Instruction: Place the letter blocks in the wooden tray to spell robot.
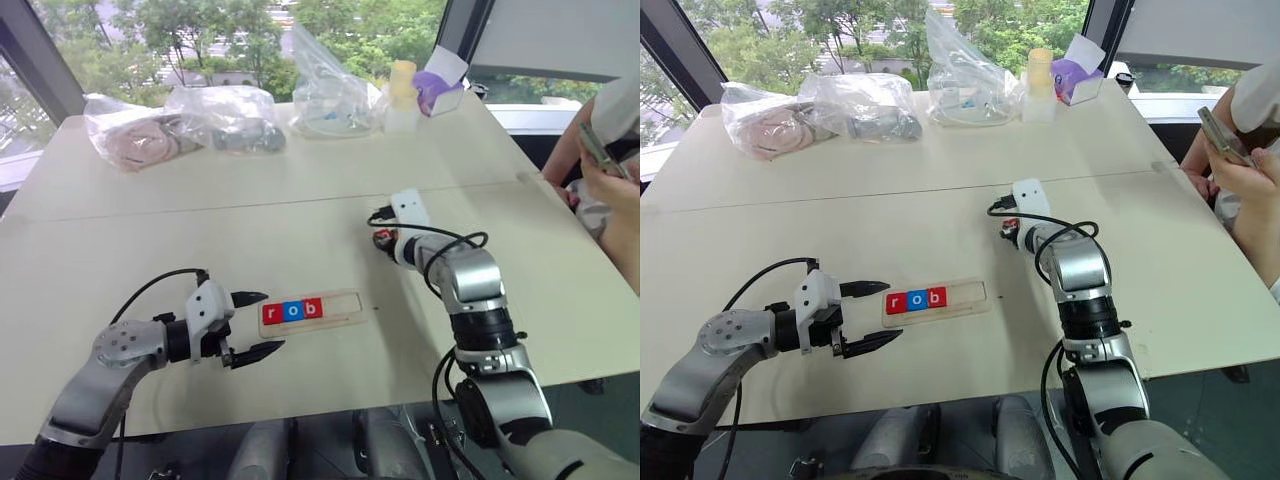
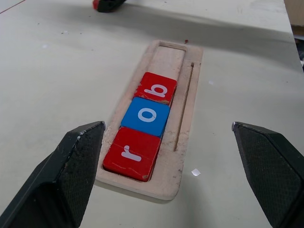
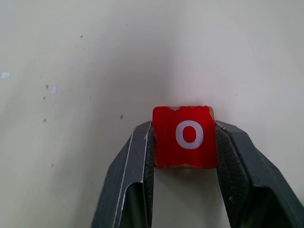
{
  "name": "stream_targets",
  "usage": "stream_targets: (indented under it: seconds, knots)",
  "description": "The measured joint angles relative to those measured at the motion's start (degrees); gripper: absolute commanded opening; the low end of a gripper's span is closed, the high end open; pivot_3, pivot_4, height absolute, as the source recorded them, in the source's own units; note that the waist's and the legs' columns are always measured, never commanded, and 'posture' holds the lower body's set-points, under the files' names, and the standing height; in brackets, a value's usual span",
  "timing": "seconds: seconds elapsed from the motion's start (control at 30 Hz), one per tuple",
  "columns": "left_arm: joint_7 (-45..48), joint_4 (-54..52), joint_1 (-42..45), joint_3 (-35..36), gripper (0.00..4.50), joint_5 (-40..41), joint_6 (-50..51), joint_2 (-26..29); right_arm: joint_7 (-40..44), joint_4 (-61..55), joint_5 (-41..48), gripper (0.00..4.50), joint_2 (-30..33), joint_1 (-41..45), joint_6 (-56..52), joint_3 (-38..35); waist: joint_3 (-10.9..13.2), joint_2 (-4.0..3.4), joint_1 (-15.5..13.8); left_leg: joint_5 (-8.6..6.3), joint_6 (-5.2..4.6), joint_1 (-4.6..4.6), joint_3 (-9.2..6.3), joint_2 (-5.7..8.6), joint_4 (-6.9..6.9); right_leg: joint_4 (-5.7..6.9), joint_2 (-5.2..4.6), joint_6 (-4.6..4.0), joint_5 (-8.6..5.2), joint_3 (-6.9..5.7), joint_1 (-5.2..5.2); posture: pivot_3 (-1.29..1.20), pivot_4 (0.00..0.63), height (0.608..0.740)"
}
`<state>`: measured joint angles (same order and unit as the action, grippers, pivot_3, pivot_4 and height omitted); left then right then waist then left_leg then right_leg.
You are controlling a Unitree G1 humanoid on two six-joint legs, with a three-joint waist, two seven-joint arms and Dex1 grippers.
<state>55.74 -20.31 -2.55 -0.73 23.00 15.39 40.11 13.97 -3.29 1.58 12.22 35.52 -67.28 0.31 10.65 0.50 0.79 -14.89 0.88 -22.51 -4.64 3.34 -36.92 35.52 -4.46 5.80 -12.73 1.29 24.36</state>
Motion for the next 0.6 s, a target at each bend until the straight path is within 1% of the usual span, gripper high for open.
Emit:
stream_targets:
  seconds: [0.1, 0.17, 0.3, 0.4, 0.47, 0.5, 0.6]
  knots:
    - [0.1, 0.3, -0.1, -0.1, 4.5, -0.1, -0.8, -0.3, 0.4, -16.7, 2.2, 1.18, 1.0, -7.7, -12.6, -0.1, 0.0, -0.02, -0.2, -0.02, -0.03, -0.06, -0.05, 0.02, 0.04, -0.04, -0.07, 0.0, -0.01, -0.05, 0.01, 0.0, 0.15, 0.74]
    - [0.2, 0.7, -0.1, -0.2, 4.5, -0.1, -1.2, -0.4, 0.9, -25.9, 3.8, 1.18, 2.6, -12.0, -19.5, -0.2, 0.0, -0.01, -0.1, -0.02, -0.03, -0.05, -0.05, 0.02, 0.05, -0.1, -0.08, -0.12, -0.09, -0.05, 0.0, 0.0, 0.15, 0.74]
    - [0.6, 1.6, -0.6, -0.3, 4.5, -0.4, -1.7, -0.4, 0.9, -37.0, 6.2, 1.18, 4.1, -20.4, -23.0, -2.0, -0.1, 0.0, -0.1, -0.02, -0.03, -0.01, -0.05, 0.01, 0.03, -0.12, -0.07, -0.11, -0.11, -0.07, -0.07, 0.0, 0.15, 0.74]
    - [1.1, 2.3, -0.5, -0.3, 4.5, -0.6, -2.3, -0.4, 0.3, -39.4, 7.3, 1.18, 4.3, -22.6, -23.7, -3.2, -0.1, 0.0, -0.1, -0.02, -0.03, -0.01, -0.05, 0.01, -0.03, -0.12, -0.07, -0.11, -0.12, -0.08, -0.1, 0.0, 0.15, 0.74]
    - [1.4, 2.6, 0.0, -0.3, 4.5, -0.6, -2.4, -0.5, -0.2, -39.8, 8.2, 2.25, 4.3, -23.1, -23.7, -3.7, -0.1, 0.01, -0.2, -0.02, -0.03, -0.01, -0.06, 0.01, -0.05, -0.13, -0.06, -0.11, -0.12, -0.1, -0.12, 0.0, 0.15, 0.74]
    - [1.5, 3.0, 0.5, -0.3, 4.5, -0.7, -2.4, -0.7, -0.3, -40.1, 8.8, 2.53, 3.9, -23.4, -23.7, -4.0, -0.1, 0.01, -0.2, -0.02, -0.02, -0.01, -0.06, 0.01, -0.04, -0.14, -0.06, -0.1, -0.12, -0.1, -0.13, 0.0, 0.15, 0.74]
    - [1.5, 3.7, 1.4, -0.7, 4.5, -1.1, -2.4, -1.0, 0.4, -40.5, 11.1, 4.09, 4.3, -23.4, -23.7, -3.8, -0.1, 0.04, -0.1, -0.02, -0.03, -0.01, -0.05, 0.01, -0.04, -0.17, -0.05, -0.09, -0.12, -0.1, -0.14, 0.0, 0.15, 0.74]
